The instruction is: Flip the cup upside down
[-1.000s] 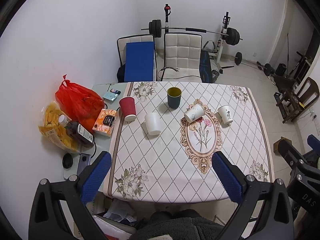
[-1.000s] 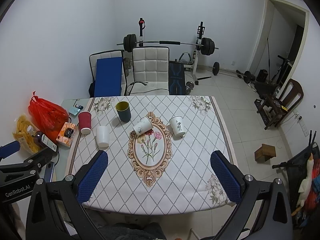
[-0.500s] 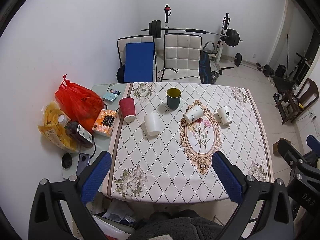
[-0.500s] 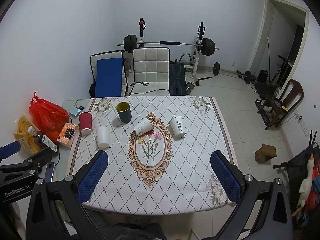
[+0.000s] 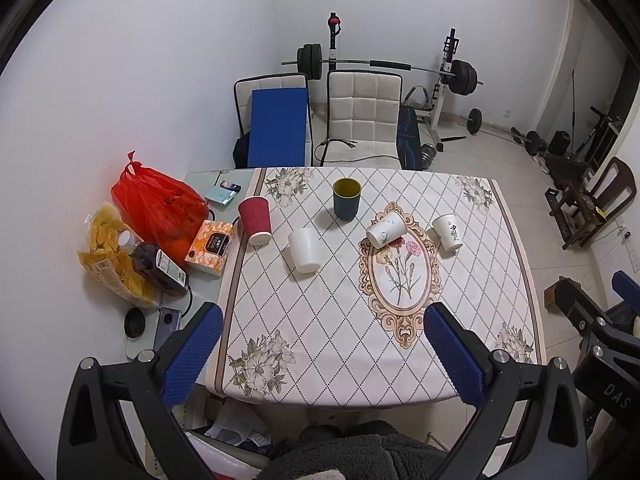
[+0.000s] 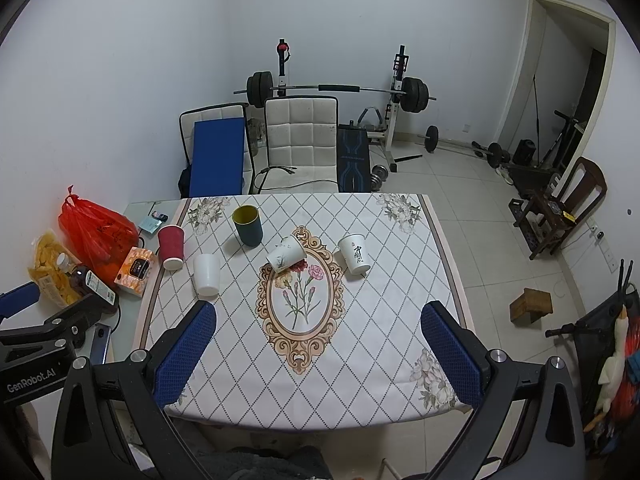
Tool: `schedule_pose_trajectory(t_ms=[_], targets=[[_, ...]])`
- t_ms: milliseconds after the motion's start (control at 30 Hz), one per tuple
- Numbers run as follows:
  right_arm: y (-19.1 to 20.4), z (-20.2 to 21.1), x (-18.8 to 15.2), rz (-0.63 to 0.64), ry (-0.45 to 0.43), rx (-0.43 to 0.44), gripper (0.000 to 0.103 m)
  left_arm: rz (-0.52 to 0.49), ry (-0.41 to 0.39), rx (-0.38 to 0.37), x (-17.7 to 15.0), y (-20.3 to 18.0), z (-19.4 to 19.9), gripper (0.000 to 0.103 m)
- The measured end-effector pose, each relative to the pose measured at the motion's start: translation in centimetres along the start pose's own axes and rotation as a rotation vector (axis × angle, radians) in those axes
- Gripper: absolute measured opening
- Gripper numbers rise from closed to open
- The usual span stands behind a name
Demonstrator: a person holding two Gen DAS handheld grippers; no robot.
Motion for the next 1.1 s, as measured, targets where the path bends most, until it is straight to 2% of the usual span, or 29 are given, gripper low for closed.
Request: schedule_pose_trajectory(t_ms=[633, 833, 867, 900, 1100], targets=[[0.0, 0.2, 0.4, -0.003, -0.004, 0.004, 0.103, 0.003, -0.005, -0.006, 0.1, -0.2, 0.5, 0.103], [0.4, 1.0, 1.4, -0.004, -0.003, 0.006, 0.103, 0.003, -0.005, -0.006, 0.2, -0.4, 0.6, 0.103], [0.2, 2.9, 1.7, -0.006, -0.003, 0.008, 0.103, 0.004, -0.007, -0.007, 0.0, -0.2, 0.6, 0.103], [0.2, 3.2, 1.7, -0.009, 0.001, 0.01, 0.103, 0.002, -0.007, -0.004, 0.0, -0.2, 0.5, 0.103], [-0.7, 2.5, 1.8, -0.026, 0.021, 0.021, 0.103, 0.024, 0.001, 0.02, -0.1, -0.8, 0.2, 0.103]])
Point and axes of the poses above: each gripper's, at about its wrist camera, not at the fingertips, and z roughly against the way its jaws point, y to its left, x to its top, the point moved 1 cm from there along -z, roughly the way its jaws point, and after that the axes turned 15 degrees about -z, right-handed, at the moved point
